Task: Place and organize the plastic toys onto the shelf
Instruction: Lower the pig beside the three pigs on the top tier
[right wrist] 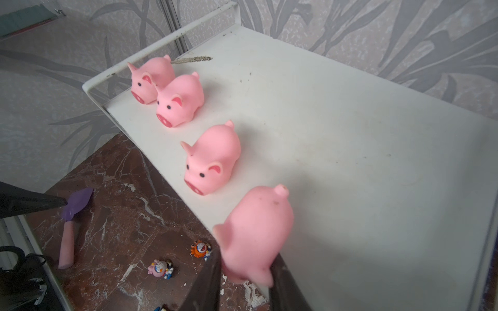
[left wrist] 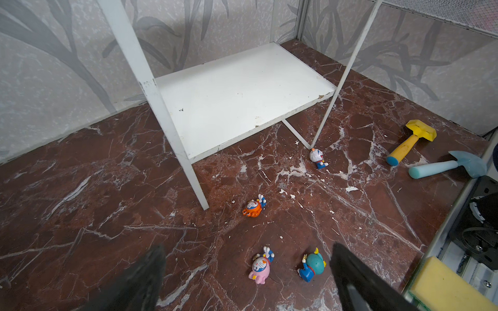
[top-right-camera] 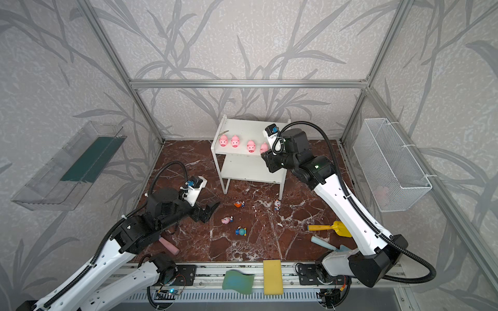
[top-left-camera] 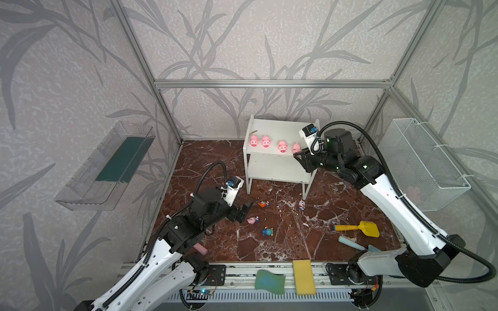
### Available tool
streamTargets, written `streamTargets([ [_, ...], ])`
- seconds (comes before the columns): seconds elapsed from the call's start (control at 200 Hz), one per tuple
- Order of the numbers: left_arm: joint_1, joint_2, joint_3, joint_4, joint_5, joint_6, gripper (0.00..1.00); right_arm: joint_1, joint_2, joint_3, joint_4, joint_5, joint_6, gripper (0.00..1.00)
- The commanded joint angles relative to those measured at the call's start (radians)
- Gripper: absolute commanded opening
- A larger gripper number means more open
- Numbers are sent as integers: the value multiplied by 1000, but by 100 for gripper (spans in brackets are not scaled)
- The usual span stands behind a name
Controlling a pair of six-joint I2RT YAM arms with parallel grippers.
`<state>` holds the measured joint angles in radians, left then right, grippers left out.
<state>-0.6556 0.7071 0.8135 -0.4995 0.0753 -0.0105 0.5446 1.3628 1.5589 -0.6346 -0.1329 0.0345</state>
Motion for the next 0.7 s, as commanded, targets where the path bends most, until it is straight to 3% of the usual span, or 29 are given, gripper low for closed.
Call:
streamTargets([
  [0.0,9,-14,-12,18,21,4,97,-9,7,32,-30,-9,-12,33],
  [0.47,13,-5,-16,18,33,-14,97,-11,-59,29,-45,-9,-54,52],
  [0.695,13,10,-34,-19,33,-59,97,139,-228,-128,9,44,-132,61],
])
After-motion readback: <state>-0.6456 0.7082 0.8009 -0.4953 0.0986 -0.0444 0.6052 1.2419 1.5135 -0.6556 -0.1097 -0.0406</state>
